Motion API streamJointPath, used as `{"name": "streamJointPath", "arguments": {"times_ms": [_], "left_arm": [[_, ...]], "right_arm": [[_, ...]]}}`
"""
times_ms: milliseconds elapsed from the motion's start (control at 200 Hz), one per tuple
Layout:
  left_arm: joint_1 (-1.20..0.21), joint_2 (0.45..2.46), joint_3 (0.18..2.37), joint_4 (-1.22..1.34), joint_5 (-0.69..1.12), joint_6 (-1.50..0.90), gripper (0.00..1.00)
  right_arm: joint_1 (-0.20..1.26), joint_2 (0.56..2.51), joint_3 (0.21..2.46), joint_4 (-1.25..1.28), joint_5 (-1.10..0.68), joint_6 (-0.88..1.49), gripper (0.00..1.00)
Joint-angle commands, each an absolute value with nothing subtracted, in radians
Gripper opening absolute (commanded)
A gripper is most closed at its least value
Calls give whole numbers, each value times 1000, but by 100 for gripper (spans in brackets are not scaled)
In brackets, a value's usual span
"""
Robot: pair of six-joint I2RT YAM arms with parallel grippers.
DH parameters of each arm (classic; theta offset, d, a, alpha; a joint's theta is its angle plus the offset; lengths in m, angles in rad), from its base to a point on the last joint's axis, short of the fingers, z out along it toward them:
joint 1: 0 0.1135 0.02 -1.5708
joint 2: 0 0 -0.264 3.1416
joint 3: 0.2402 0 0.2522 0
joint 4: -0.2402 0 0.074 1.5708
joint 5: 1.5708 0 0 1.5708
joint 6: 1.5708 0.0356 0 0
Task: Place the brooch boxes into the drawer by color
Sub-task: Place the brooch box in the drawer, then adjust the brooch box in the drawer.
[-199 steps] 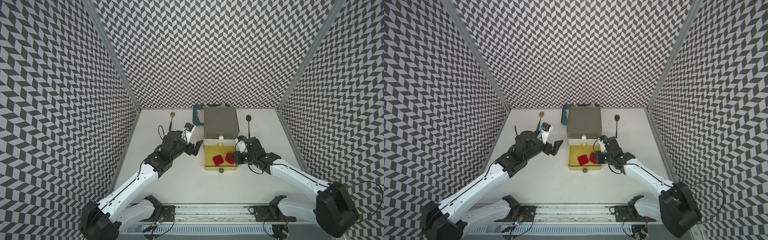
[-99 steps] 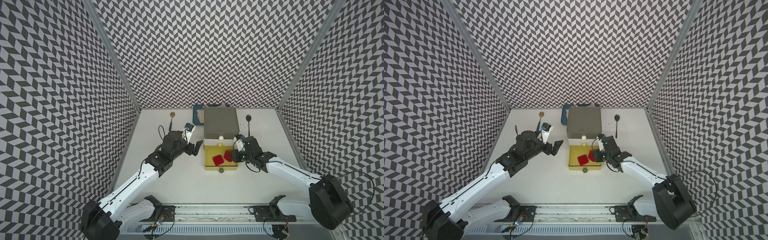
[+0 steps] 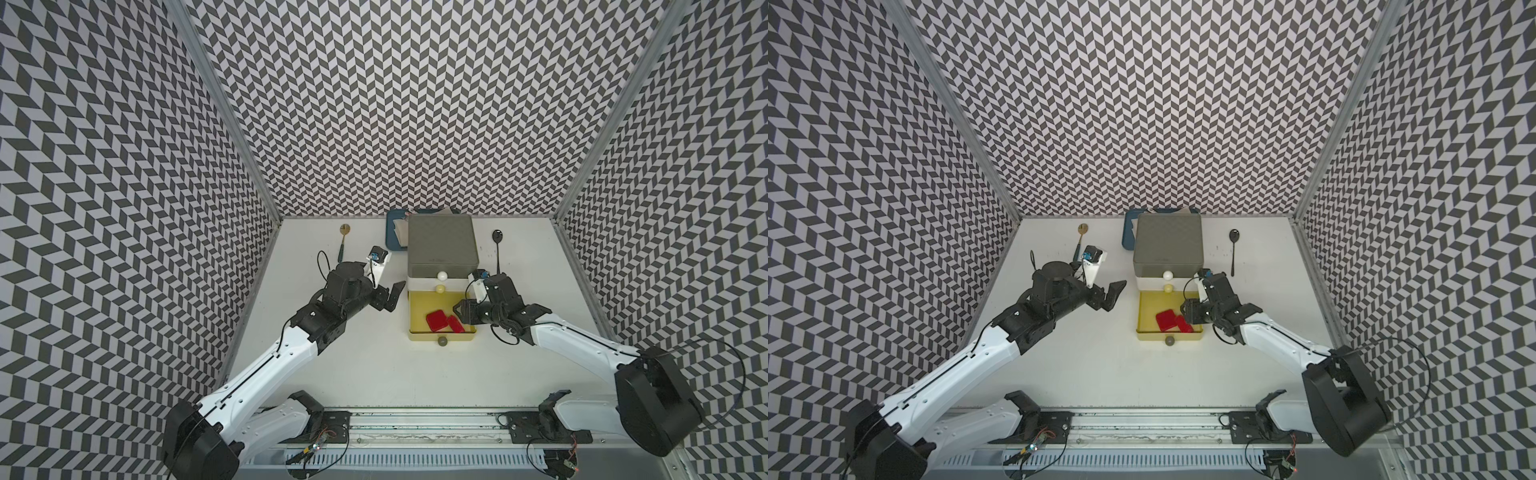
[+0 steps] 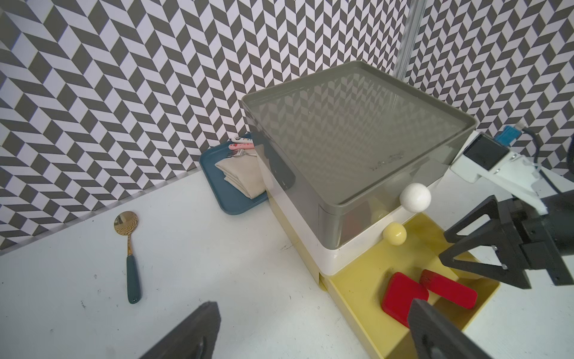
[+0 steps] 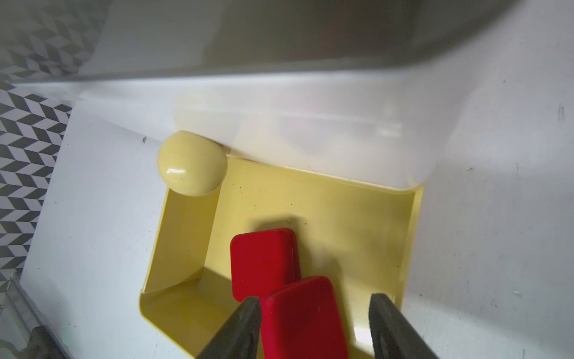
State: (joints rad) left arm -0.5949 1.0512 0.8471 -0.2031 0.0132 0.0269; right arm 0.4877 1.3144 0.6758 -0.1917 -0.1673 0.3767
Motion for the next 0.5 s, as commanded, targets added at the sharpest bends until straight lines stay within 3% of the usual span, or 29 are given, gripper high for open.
{"name": "streamJointPath", "arguments": {"times_ms": [0, 135, 250, 315, 461, 496], "left_arm": [[-591, 1051, 841, -206, 15, 28, 100], [-591, 1054, 842, -199, 18, 27, 100], [-589, 1060, 842, -196, 21, 26, 100], [-590, 1061, 843, -197, 21, 24, 100], [-589, 1062, 842, -196, 24, 23, 100], [-589, 1062, 845, -196, 25, 23, 100]], "right_arm": [[483, 1272, 694, -195, -122, 361, 60], [485, 1210, 699, -261, -135, 341, 57], [489, 1158, 684, -295, -195, 342, 49], [500, 1134, 671, -303, -220, 348, 38], [522, 1110, 656, -307, -246, 369, 0], [529, 1112, 656, -305, -250, 373, 0]]}}
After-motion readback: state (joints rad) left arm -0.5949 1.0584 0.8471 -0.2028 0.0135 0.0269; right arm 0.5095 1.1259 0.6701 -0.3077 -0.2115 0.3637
